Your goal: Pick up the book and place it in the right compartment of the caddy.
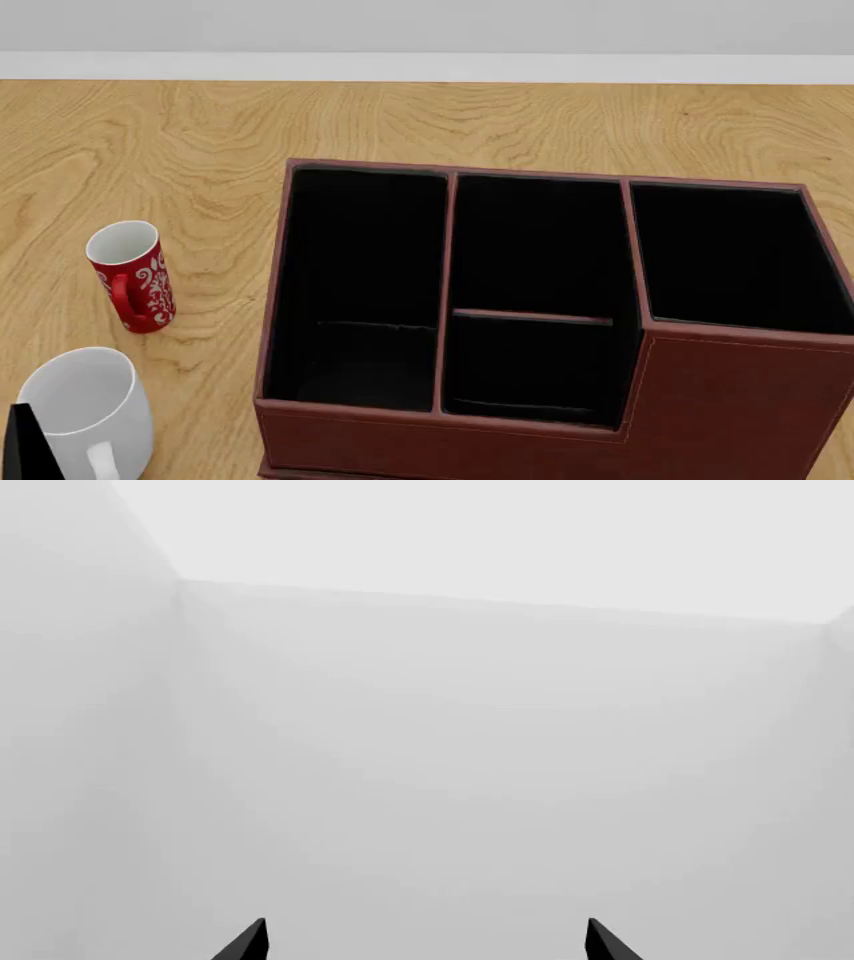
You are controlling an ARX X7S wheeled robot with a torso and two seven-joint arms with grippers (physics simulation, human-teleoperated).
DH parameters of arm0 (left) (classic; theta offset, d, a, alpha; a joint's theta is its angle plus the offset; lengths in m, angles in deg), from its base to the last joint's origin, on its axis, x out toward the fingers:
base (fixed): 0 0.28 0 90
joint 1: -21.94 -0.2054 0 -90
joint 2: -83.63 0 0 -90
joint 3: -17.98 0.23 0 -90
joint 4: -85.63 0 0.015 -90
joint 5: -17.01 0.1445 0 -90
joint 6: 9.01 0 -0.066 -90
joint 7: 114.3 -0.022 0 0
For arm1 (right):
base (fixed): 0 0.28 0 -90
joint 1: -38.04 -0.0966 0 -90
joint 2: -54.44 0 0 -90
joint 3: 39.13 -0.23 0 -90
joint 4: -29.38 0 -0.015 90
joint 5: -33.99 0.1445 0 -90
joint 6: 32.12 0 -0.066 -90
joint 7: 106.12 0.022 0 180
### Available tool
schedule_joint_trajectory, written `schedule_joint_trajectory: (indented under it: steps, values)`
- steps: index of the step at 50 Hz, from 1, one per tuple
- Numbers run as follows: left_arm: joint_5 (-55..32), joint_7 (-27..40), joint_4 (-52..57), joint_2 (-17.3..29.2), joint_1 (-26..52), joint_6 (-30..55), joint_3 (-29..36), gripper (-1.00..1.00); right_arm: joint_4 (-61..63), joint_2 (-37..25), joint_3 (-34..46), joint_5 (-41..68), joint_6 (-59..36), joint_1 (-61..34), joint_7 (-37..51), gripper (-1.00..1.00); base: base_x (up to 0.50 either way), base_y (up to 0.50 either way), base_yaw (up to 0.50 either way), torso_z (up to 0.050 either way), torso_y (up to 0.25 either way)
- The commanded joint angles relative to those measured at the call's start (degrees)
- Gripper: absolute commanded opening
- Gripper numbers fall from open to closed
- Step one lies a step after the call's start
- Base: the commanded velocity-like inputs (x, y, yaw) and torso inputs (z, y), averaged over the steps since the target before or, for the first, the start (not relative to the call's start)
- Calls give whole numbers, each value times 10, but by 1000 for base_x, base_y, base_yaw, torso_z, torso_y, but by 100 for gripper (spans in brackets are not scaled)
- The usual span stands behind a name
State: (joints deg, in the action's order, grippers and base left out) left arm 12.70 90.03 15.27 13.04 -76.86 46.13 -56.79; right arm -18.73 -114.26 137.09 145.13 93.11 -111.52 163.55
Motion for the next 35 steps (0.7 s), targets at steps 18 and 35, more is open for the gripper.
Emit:
schedule_joint_trajectory:
  steps: [18, 35]
  values:
    - [11, 4, 3, 3, -1, -2, 4, 100, -94, -113, -17, 19, -312, -368, 3, -100, 0, 0, 0, 0, 1]
    - [8, 6, 6, 7, -4, -13, 6, 100, -197, -113, -241, 5, -745, -580, -53, -100, 0, 0, 0, 0, 2]
